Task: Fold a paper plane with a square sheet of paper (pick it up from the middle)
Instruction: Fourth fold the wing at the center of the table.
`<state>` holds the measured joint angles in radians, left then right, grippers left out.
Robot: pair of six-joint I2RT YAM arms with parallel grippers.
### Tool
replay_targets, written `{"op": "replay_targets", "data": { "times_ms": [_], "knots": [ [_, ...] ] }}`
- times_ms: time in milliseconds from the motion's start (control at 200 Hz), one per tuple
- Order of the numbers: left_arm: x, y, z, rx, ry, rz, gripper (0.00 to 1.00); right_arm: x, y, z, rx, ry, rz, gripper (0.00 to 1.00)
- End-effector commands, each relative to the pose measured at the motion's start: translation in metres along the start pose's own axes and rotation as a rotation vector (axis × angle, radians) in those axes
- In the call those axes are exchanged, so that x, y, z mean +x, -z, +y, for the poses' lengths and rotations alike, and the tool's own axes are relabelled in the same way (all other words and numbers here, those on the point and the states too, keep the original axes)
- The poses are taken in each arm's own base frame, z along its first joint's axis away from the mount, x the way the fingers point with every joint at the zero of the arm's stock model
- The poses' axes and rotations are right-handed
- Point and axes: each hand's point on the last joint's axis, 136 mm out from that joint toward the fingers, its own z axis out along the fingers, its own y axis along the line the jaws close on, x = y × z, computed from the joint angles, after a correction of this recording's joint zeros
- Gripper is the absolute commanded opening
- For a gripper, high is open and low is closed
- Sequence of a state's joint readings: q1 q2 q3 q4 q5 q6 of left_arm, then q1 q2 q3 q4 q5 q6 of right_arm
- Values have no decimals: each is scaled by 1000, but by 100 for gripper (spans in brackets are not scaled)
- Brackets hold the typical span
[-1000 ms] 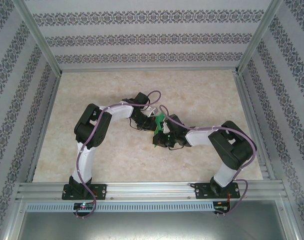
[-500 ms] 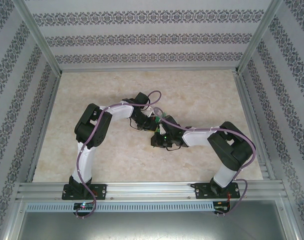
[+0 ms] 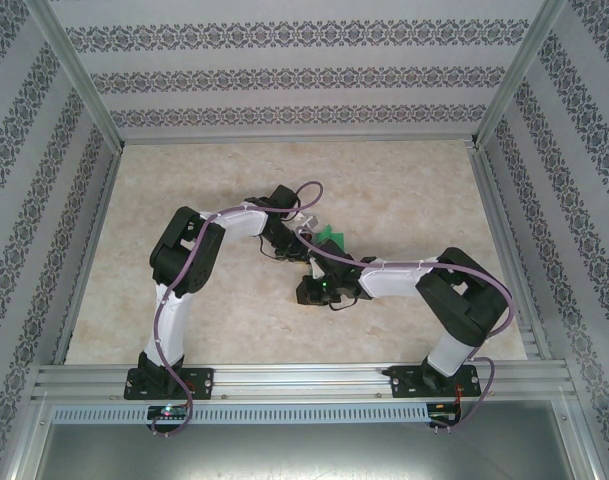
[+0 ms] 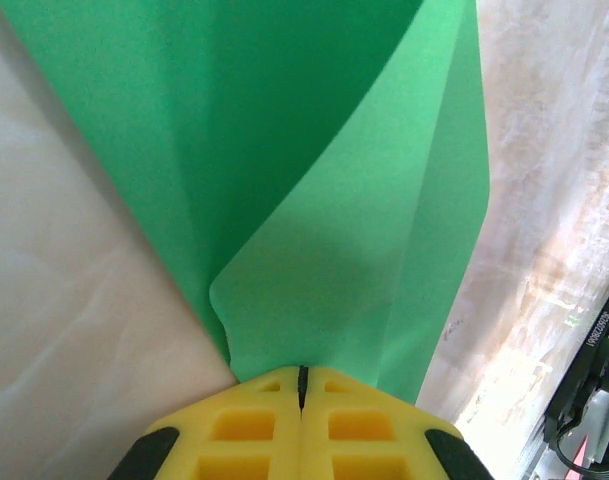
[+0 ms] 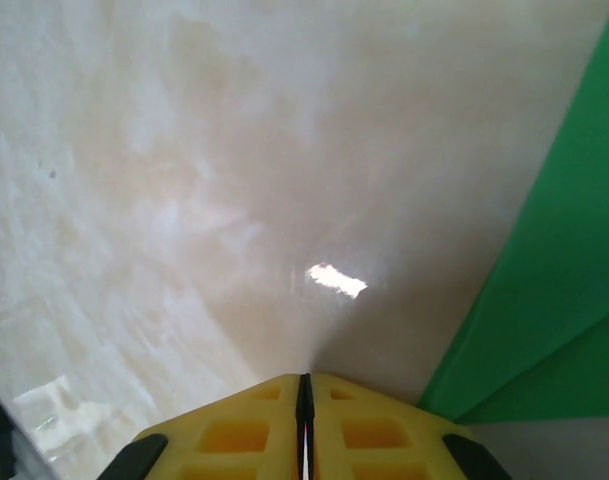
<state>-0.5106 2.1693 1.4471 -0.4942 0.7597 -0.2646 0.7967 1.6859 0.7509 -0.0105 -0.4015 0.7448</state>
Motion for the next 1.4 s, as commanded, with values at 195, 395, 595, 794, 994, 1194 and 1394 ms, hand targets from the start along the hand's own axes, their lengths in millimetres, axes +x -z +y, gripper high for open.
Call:
{"op": "replay_targets", "data": {
  "times_ms": [195, 395, 595, 794, 994, 1194, 1394],
  "knots": [
    [49, -33, 88, -273, 110, 141, 7, -10, 40, 6, -36, -39, -83, 10],
    [47, -33, 87, -268, 109, 139, 7, -36, 55, -13, -45, -107, -169, 10],
    [46, -32, 85, -267, 106, 136, 7, -48, 42, -10, -64, -103, -147, 10],
    [46, -30, 85, -268, 104, 134, 7, -58, 42, -25, -59, -134, -171, 9],
    [43, -28, 80, -256, 102, 124, 7, -82, 59, -34, -70, -162, -241, 9],
    [41, -26, 75, -246, 95, 119, 7, -109, 68, -46, -60, -191, -284, 9],
    [38, -26, 73, -246, 85, 113, 7, -127, 66, -49, -87, -213, -288, 9]
  ]
}}
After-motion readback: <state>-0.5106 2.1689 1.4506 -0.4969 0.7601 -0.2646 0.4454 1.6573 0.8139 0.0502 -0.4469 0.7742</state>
